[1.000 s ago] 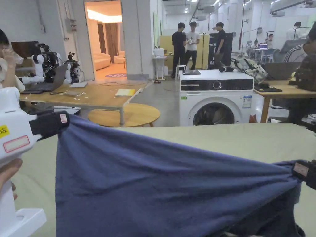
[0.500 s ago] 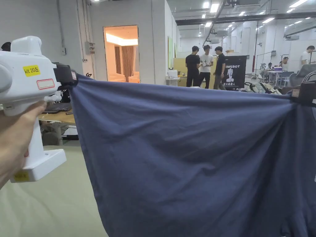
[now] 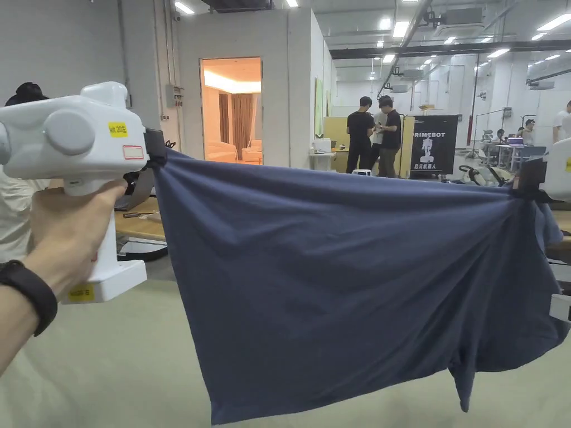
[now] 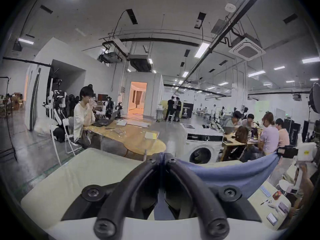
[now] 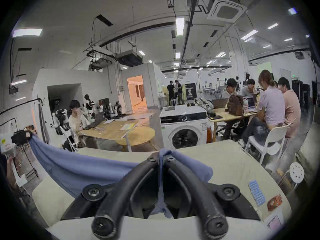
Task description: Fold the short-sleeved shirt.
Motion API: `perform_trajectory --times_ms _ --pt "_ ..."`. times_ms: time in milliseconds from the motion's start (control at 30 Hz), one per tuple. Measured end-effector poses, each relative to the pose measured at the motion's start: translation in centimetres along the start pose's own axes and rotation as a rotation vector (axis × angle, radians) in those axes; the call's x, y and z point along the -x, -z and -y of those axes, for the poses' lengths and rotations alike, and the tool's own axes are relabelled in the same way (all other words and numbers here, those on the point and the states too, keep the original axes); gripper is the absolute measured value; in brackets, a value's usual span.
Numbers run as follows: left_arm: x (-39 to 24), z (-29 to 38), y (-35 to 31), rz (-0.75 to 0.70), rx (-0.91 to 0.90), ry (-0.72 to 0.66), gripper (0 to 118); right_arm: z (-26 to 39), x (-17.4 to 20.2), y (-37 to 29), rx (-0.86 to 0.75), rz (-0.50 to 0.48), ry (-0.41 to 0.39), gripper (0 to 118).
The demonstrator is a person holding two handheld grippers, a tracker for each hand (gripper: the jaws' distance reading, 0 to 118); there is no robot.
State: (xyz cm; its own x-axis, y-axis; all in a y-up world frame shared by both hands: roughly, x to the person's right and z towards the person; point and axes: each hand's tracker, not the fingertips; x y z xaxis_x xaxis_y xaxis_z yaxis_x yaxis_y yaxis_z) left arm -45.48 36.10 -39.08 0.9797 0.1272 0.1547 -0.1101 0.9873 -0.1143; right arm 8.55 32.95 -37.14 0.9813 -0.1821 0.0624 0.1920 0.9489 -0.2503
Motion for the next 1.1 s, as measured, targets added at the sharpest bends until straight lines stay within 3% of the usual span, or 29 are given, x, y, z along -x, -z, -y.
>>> perform_trajectory --times_ms 100,167,200,333,567,633,667,800,933,1033,1100 --pt "-0.2 1.2 1.1 -0.008 0.007 0.015 0 0.6 -0.1 1.5 0.006 0.059 -0.020 0" --pt "0.1 2.6 1.9 -0.010 0.026 0.006 0 1.8 -0.7 2.6 0.038 0.043 0.014 0" --pt "0.3 3.6 2.2 -0.004 0.042 -0.005 0 3.1 0.8 0.9 -0.001 0.035 -0.011 0" --pt "1.2 8.6 1.6 0.046 0.130 -0.023 0 8.0 0.3 0.7 0.084 0.002 -0.043 0" --pt "3.0 17.3 -7.9 0.167 0.200 -0.069 0 18.8 -3.2 -7.2 0.211 -0.091 -0.011 0" --pt "3.7 20.5 -11.5 0.269 0.334 -0.111 0 22.6 -4.2 -10.2 0.232 -0.089 -0.023 0" --pt "3.9 22.1 -13.2 0.295 0.313 -0.137 0 24.6 -4.4 -11.9 0.235 -0.083 -0.025 0" --pt "5.4 28.6 -19.5 0.291 0.443 -0.252 0 31.9 -5.0 -17.0 0.375 -0.094 -0.013 0" --pt "6.5 33.5 -24.0 0.180 0.514 -0.163 0 37.5 -5.2 -20.5 0.481 -0.082 -0.010 0" --pt "7.6 36.4 -26.6 0.156 0.561 -0.244 0 40.4 -5.1 -22.7 0.548 -0.092 0.033 0" --pt "8.6 37.6 -28.0 0.131 0.566 -0.294 0 41.6 -4.9 -23.4 0.555 -0.069 0.013 0"
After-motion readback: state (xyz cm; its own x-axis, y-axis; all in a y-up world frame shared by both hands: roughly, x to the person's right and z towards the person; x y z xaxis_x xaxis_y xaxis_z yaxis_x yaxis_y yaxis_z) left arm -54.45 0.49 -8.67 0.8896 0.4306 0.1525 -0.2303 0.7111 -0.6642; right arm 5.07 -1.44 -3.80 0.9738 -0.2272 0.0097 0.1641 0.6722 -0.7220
